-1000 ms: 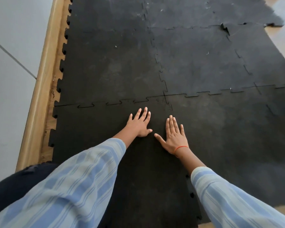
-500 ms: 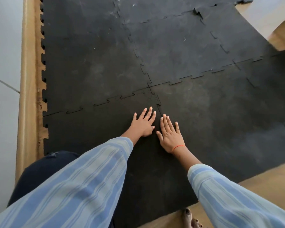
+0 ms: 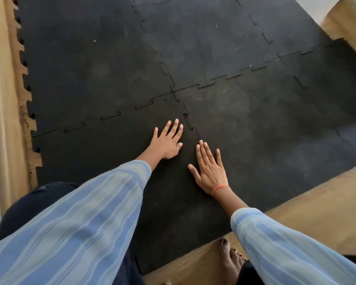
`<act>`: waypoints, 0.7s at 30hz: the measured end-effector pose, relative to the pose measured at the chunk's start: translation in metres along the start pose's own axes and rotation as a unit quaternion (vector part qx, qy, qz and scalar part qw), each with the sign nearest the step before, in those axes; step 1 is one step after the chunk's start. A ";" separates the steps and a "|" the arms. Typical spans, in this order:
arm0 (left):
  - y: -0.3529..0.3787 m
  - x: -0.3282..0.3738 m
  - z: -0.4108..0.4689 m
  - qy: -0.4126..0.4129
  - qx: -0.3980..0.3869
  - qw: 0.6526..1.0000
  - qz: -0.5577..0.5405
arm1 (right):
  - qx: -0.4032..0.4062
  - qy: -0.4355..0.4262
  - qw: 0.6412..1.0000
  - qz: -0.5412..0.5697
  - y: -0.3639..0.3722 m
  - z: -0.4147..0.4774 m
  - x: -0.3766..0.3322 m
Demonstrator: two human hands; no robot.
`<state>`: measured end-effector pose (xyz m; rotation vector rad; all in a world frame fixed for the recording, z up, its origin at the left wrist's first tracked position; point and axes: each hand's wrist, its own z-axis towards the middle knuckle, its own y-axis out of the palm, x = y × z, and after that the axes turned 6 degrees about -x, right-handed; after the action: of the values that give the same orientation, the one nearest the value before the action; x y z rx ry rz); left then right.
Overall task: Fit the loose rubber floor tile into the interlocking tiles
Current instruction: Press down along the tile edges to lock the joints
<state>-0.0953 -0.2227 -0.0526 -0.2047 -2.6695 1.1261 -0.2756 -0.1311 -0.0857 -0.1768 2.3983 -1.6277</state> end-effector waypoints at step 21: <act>-0.009 0.004 0.000 -0.001 -0.052 0.998 -0.037 | 0.057 0.067 0.995 0.045 0.023 -0.075 -0.002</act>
<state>-0.0993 -0.2280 -0.0449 -0.1227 -2.7171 0.9668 -0.2921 -0.0549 -0.0805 0.0614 2.3630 -1.7800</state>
